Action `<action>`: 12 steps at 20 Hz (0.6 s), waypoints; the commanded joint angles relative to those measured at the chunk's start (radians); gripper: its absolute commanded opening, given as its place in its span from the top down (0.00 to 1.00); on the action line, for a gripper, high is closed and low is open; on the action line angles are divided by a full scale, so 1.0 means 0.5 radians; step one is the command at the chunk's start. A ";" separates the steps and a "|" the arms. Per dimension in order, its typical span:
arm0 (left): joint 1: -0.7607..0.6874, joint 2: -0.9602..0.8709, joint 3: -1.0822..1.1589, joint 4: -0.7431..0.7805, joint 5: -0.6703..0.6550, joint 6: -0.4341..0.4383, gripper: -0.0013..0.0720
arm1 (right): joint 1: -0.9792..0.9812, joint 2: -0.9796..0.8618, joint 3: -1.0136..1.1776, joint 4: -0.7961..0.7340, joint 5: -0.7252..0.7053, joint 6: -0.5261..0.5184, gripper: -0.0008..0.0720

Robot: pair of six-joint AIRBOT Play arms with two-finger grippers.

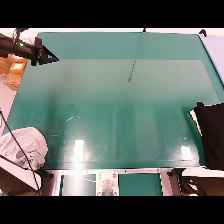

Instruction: Fold the shirts.

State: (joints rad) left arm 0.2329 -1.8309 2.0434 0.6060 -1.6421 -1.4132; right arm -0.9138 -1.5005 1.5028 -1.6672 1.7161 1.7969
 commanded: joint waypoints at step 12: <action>0.002 1.316 -1.294 0.543 0.318 0.093 0.93 | 1.357 0.654 -0.383 0.434 -0.482 -0.054 0.97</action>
State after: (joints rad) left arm 0.2337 -1.3880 1.6791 0.8425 -1.5669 -1.4036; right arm -0.3920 -1.2945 1.4925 -1.4651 1.5635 1.7771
